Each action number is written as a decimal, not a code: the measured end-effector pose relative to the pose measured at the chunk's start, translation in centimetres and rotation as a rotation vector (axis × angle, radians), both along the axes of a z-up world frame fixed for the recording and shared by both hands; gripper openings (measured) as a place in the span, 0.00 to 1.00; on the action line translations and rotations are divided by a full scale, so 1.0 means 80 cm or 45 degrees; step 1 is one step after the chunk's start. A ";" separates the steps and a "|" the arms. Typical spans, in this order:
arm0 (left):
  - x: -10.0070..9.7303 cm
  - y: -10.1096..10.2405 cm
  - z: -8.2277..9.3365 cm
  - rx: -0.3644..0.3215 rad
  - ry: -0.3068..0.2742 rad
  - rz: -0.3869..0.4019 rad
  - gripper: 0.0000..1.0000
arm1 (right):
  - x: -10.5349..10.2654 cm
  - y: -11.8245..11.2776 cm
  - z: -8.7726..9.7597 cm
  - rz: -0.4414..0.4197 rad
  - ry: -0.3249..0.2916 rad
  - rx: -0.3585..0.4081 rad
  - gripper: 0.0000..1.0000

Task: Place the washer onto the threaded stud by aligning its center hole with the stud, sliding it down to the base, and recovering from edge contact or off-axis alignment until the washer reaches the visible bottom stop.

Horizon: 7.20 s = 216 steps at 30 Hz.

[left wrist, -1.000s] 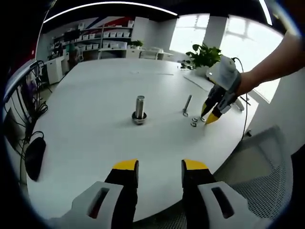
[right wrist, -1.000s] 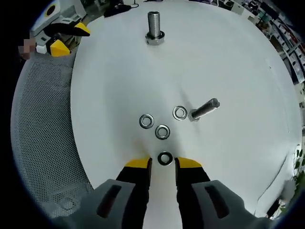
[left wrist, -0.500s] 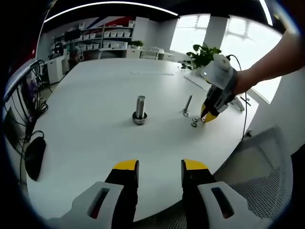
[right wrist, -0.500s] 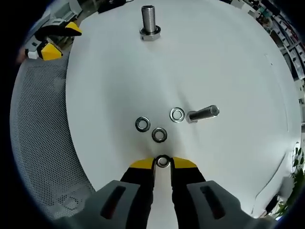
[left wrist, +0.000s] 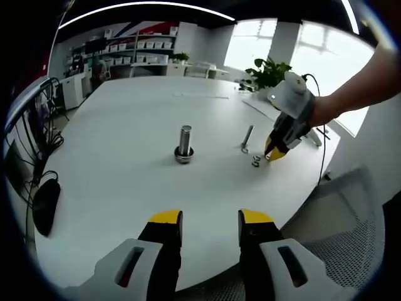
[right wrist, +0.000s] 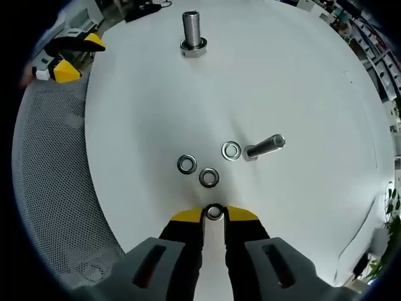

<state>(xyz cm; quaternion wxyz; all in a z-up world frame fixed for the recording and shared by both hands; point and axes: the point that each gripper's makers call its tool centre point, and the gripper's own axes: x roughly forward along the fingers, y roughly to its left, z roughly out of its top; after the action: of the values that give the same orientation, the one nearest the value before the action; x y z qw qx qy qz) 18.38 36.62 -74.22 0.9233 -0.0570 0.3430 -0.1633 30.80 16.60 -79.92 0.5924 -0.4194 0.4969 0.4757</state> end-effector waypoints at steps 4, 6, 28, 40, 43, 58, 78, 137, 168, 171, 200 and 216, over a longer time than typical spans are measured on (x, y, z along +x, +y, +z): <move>0.000 0.000 0.001 0.000 -0.001 0.003 0.33 | 0.001 0.000 -0.001 0.006 0.009 0.002 0.13; 0.000 0.000 0.001 -0.001 0.000 0.002 0.33 | 0.001 0.000 -0.002 0.006 0.010 0.005 0.13; -0.001 -0.001 0.002 -0.002 -0.001 -0.001 0.33 | 0.019 0.014 0.037 -0.009 -0.029 0.088 0.13; -0.001 0.000 0.002 -0.002 -0.004 0.003 0.33 | 0.047 0.039 0.075 -0.023 -0.108 0.174 0.13; -0.001 0.000 0.002 -0.002 -0.004 0.004 0.33 | 0.050 0.042 0.076 -0.023 -0.112 0.175 0.13; 0.000 0.001 0.003 -0.007 -0.006 0.008 0.33 | 0.055 0.063 0.084 0.017 -0.128 0.195 0.13; 0.000 0.001 0.001 0.000 -0.002 0.011 0.33 | 0.058 0.063 0.068 0.055 -0.115 0.151 0.13; 0.000 0.001 0.001 -0.005 -0.003 0.006 0.32 | 0.068 0.052 0.011 -0.023 -0.055 0.071 0.19; 0.001 0.002 0.002 -0.010 -0.004 0.014 0.32 | 0.008 0.040 0.008 0.023 0.012 0.179 0.23; 0.001 0.002 0.002 -0.010 -0.004 0.015 0.32 | 0.004 0.045 0.006 0.054 0.010 0.172 0.23; 0.000 -0.001 0.002 -0.018 -0.005 0.000 0.31 | -0.006 0.046 -0.002 0.397 0.006 -0.035 0.16; 0.000 -0.001 0.004 -0.026 -0.009 0.010 0.32 | -0.006 0.044 -0.002 0.317 -0.070 -0.130 0.15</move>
<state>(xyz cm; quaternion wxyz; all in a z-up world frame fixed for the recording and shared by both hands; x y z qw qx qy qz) 18.41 36.57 -73.94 0.9245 -0.0672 0.3379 -0.1635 30.33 20.13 -80.11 0.5201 -0.5203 0.4480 0.5081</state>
